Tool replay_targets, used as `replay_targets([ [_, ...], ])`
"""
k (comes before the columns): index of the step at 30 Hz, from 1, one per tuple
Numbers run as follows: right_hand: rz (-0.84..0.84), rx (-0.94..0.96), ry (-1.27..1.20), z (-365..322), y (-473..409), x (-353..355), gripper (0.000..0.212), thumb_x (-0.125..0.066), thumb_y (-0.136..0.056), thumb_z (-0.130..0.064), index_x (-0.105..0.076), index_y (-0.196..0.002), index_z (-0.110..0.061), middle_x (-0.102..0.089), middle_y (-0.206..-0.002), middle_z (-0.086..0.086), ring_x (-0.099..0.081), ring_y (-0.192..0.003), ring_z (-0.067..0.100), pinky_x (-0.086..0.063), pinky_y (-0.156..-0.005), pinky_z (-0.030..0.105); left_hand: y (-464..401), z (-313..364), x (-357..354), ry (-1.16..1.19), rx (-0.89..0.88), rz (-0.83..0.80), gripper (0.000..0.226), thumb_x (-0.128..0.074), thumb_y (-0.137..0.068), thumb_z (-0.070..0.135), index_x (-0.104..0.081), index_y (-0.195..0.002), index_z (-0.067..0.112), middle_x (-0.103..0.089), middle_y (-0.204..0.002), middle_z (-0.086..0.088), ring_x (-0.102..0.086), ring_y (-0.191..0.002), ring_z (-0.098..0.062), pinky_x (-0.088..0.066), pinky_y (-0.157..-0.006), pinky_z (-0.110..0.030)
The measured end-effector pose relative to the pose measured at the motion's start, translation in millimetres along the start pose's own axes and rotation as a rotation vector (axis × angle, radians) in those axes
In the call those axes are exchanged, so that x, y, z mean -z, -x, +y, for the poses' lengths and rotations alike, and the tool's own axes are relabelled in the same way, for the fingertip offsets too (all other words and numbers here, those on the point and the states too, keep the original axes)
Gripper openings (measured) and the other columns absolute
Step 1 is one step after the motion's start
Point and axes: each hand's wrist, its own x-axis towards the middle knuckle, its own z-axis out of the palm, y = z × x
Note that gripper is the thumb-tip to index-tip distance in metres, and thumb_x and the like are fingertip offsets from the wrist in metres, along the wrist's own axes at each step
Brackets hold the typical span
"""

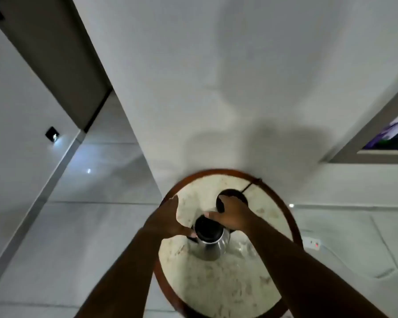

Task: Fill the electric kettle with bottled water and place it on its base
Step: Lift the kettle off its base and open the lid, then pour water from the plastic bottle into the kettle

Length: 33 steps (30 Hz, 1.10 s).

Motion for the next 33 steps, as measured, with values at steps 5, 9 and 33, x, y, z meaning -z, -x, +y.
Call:
replay_targets([
  [5, 0.041, -0.078, 0.248, 21.9, -33.5, -76.8, 0.084, -0.051, -0.076, -0.072, -0.034, -0.14, -0.021, -0.033, -0.148, 0.012, -0.006, -0.14, 0.052, -0.03, -0.105, 0.061, -15.4, -41.6, -90.1, 0.101, 0.135, -0.064, 0.131, -0.09, -0.054, 0.05, -0.015, -0.156, 0.017, -0.028, -0.161, -0.004, -0.029, -0.147, -0.023, -0.023, -0.115, -0.029],
  [9, 0.147, -0.075, 0.291, 25.5, -47.3, -91.0, 0.07, -0.049, -0.082, -0.066, -0.043, -0.134, -0.019, -0.047, -0.137, 0.011, -0.018, -0.135, 0.051, -0.038, -0.098, 0.059, -27.8, -46.4, -120.8, 0.188, 0.123, 0.031, 0.11, -0.089, -0.055, 0.046, -0.035, -0.149, 0.022, -0.054, -0.145, -0.002, -0.051, -0.131, -0.023, -0.034, -0.096, -0.017],
  [33, 0.022, -0.342, -0.604, 213.1, 23.7, -66.8, 0.088, -0.074, -0.078, -0.002, -0.024, -0.148, -0.022, -0.045, -0.142, 0.017, -0.058, -0.107, 0.029, -0.054, -0.082, 0.04, 26.0, 3.4, -156.5, -0.154, 0.332, -0.265, 0.073, -0.065, -0.077, 0.064, -0.056, -0.127, 0.012, -0.066, -0.124, -0.008, -0.063, -0.114, -0.027, -0.048, -0.084, -0.031],
])
